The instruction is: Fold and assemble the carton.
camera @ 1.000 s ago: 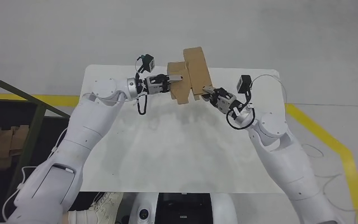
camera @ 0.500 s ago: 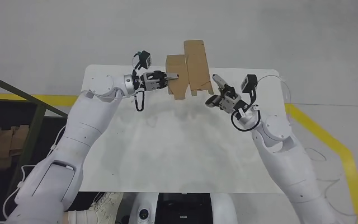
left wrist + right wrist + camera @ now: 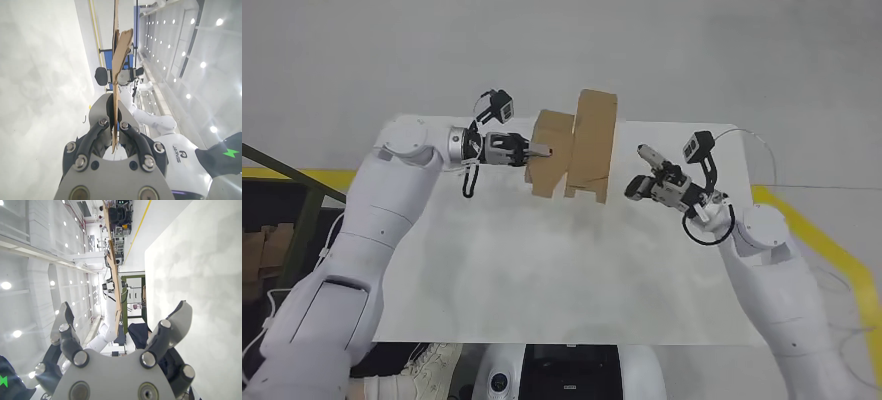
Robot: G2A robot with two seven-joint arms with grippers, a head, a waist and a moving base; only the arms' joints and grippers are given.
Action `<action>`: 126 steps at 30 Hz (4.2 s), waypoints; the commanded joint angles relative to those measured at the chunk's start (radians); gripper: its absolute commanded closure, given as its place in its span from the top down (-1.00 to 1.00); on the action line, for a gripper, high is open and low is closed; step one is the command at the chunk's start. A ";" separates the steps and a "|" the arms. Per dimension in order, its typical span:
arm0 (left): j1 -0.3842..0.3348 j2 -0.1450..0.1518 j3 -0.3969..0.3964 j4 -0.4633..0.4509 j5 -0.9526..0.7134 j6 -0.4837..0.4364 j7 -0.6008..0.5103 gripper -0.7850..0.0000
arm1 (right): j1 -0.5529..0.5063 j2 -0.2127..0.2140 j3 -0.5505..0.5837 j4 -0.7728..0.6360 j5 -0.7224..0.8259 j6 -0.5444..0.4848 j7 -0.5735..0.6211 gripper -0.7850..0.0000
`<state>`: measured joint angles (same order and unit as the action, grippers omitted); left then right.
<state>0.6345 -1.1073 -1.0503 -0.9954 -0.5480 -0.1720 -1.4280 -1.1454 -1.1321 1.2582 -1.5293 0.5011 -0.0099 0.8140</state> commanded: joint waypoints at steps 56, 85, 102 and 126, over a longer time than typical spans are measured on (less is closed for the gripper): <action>-0.193 0.181 0.537 -0.082 -0.319 -0.112 -0.108 -0.38 | 0.198 -0.045 -0.194 0.321 0.071 -0.315 0.405 -1.00; 0.025 0.187 0.291 -0.193 -0.364 -0.141 0.462 1.00 | -0.144 -0.009 0.002 -0.284 -0.107 0.069 -0.317 -1.00; 0.050 0.149 0.260 -0.176 -0.337 -0.118 0.425 0.72 | -0.145 -0.019 -0.017 -0.276 -0.118 0.113 -0.369 -1.00; 0.042 0.101 0.217 -0.121 -0.276 -0.066 0.411 -1.00 | -0.119 -0.031 -0.044 -0.273 -0.164 0.119 -0.376 -0.72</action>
<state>0.6761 -1.0052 -0.8303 -1.1178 -0.8254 -0.2386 -1.0169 -1.2644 -1.1627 1.2147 -1.8016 0.3383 0.1100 0.4380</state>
